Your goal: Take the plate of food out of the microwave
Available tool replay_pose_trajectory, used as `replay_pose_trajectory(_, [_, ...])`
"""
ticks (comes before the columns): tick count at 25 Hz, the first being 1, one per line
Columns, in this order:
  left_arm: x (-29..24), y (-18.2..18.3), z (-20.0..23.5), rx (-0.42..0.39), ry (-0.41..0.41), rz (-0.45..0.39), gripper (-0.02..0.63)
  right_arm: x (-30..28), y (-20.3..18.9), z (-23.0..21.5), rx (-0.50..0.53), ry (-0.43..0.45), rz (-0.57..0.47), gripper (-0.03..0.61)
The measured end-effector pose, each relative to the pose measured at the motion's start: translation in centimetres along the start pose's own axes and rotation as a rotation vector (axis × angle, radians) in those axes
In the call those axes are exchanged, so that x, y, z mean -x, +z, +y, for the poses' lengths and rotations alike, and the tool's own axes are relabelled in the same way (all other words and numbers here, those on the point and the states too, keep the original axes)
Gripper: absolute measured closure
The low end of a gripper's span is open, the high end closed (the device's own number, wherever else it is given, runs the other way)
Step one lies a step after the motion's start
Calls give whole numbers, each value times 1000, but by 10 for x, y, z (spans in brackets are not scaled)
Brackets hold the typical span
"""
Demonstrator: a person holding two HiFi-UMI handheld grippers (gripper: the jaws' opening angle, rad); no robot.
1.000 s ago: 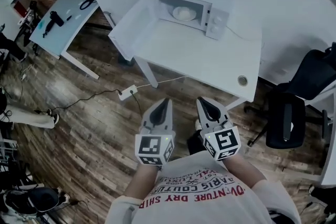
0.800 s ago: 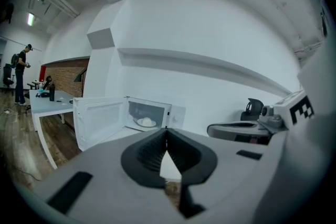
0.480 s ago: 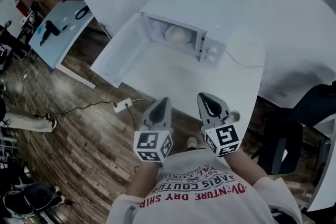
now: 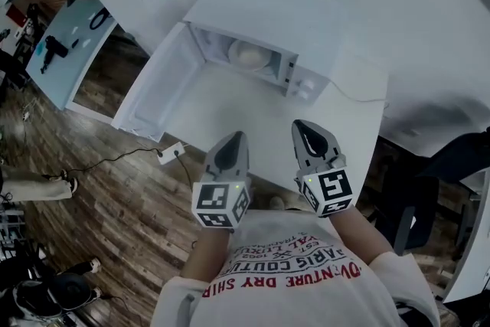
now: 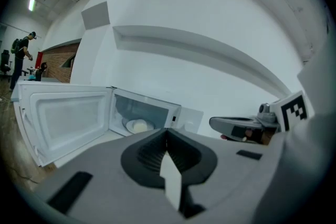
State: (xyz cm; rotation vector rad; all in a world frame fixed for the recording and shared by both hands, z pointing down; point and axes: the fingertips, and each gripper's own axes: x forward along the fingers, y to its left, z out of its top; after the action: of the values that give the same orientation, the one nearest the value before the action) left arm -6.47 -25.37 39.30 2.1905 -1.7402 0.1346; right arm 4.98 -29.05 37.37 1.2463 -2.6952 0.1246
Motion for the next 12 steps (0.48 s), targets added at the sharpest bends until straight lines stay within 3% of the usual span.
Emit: replay_pose_trajectory(12, [-98,35,69,-47,-198,78,607,-98,3,-17,-41,-184,12,566])
